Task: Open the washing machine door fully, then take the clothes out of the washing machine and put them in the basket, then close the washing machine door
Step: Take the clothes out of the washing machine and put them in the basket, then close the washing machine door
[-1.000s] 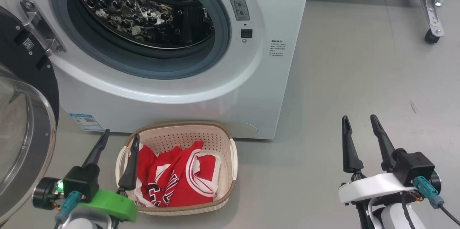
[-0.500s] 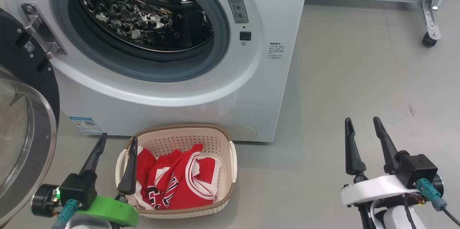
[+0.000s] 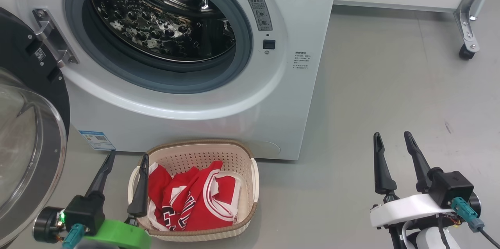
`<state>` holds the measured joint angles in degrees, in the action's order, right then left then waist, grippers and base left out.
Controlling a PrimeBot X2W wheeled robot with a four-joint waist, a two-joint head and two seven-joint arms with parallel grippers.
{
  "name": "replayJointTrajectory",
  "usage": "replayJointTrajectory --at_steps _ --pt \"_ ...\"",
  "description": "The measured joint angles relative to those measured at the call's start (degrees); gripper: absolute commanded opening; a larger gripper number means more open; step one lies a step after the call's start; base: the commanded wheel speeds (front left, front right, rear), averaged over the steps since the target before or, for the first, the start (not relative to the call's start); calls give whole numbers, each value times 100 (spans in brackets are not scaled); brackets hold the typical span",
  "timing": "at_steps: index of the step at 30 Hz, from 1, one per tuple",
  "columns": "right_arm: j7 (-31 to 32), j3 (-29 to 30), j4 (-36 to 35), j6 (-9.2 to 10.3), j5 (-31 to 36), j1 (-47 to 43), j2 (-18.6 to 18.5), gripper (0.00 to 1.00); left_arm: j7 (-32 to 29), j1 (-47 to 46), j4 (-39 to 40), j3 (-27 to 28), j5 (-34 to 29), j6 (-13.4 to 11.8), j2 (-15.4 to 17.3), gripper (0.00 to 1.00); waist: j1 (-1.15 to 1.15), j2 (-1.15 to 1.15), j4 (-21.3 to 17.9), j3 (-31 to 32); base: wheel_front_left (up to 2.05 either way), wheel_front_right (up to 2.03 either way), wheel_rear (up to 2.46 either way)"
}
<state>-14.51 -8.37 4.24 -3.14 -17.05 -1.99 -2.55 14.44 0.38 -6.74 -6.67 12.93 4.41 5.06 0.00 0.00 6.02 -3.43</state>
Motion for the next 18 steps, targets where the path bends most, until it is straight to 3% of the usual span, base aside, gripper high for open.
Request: replayJointTrajectory --at_steps 18 --pt "0 -5 15 -32 5 -38 2 100 0 94 81 69 -42 101 -58 100 0 0 22 42 -11 11 0"
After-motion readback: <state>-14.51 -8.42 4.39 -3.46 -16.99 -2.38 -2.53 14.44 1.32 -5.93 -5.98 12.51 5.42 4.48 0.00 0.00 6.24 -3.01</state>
